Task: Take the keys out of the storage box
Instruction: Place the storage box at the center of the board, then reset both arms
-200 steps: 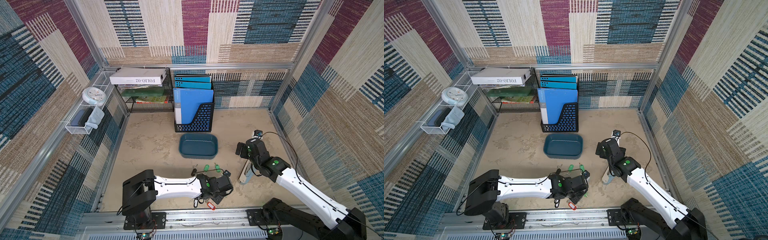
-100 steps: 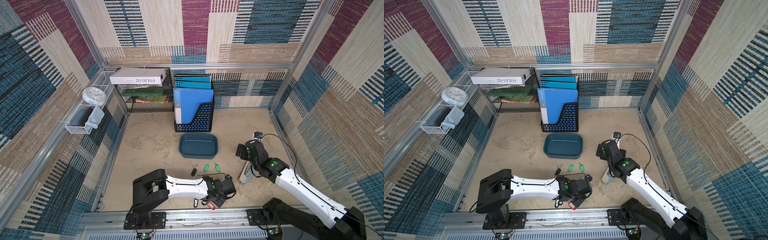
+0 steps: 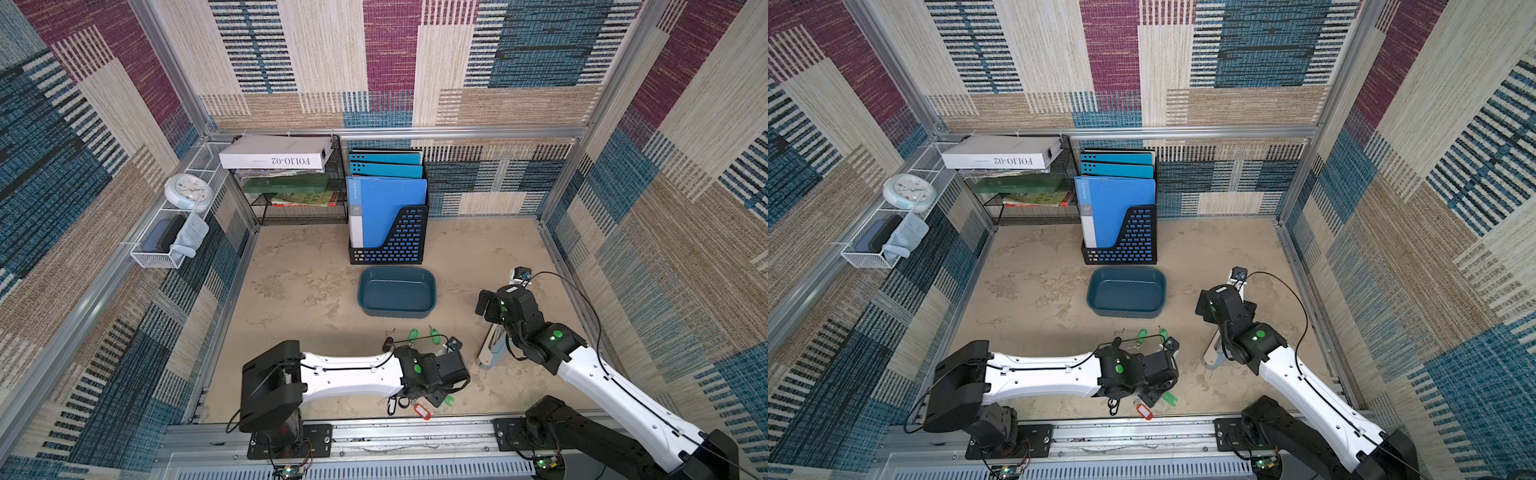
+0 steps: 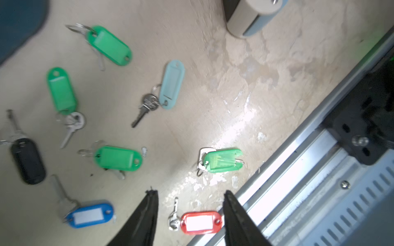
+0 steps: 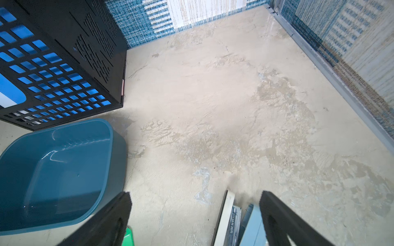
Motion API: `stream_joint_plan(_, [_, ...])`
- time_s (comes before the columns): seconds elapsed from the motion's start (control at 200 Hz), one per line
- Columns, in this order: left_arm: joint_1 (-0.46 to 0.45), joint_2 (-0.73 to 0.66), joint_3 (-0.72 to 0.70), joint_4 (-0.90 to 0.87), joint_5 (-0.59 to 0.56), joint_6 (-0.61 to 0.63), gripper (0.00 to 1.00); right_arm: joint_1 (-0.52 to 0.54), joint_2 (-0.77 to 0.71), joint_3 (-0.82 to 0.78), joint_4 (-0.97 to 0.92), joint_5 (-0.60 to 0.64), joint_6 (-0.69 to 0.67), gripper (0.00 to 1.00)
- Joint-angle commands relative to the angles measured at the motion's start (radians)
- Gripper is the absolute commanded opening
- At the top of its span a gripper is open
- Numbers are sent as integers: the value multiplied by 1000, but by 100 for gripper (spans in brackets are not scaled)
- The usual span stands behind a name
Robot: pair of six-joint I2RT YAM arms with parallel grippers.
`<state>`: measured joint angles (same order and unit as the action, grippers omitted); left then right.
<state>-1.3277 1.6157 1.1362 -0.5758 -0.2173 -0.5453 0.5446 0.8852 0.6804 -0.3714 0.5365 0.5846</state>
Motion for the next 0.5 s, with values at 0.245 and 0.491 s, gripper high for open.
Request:
stream_joint_plan(0.245, [239, -575, -243, -21, -593, -110, 99, 0, -75, -193, 378, 188, -272, 99])
stream_joint_plan(0.491, [517, -716, -484, 151, -1029, -69, 99, -19, 44, -317, 869, 197, -605, 99])
